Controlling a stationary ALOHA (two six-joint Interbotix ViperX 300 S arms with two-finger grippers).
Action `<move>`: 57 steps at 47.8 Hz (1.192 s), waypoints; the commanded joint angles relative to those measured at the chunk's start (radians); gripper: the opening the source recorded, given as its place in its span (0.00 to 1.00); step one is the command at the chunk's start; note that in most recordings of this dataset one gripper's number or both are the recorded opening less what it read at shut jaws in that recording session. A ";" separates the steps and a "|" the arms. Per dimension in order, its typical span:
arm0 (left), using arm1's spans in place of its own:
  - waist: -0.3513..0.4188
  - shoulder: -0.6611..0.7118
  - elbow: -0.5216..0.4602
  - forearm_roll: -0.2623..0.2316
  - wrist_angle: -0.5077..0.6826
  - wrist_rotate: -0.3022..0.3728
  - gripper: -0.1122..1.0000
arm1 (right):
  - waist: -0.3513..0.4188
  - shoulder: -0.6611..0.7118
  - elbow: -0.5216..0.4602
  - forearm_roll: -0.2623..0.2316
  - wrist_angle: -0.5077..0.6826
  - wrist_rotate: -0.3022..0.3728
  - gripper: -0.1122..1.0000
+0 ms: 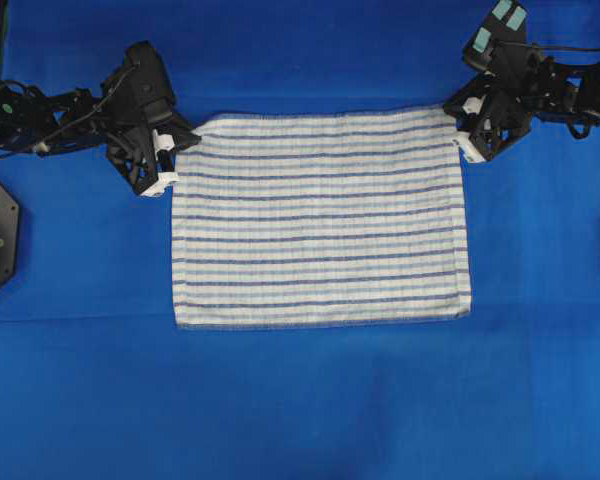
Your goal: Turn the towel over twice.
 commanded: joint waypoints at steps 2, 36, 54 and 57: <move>0.015 -0.009 -0.012 -0.002 0.003 -0.002 0.13 | -0.003 -0.048 0.006 -0.003 0.009 0.002 0.14; 0.163 -0.221 -0.207 -0.002 0.069 0.107 0.13 | -0.074 -0.313 -0.150 -0.092 0.227 0.000 0.14; 0.227 -0.267 -0.345 0.000 0.069 0.112 0.13 | -0.112 -0.365 -0.360 -0.224 0.351 0.002 0.14; 0.233 -0.276 -0.368 0.000 0.069 0.112 0.13 | -0.114 -0.368 -0.391 -0.245 0.368 0.002 0.14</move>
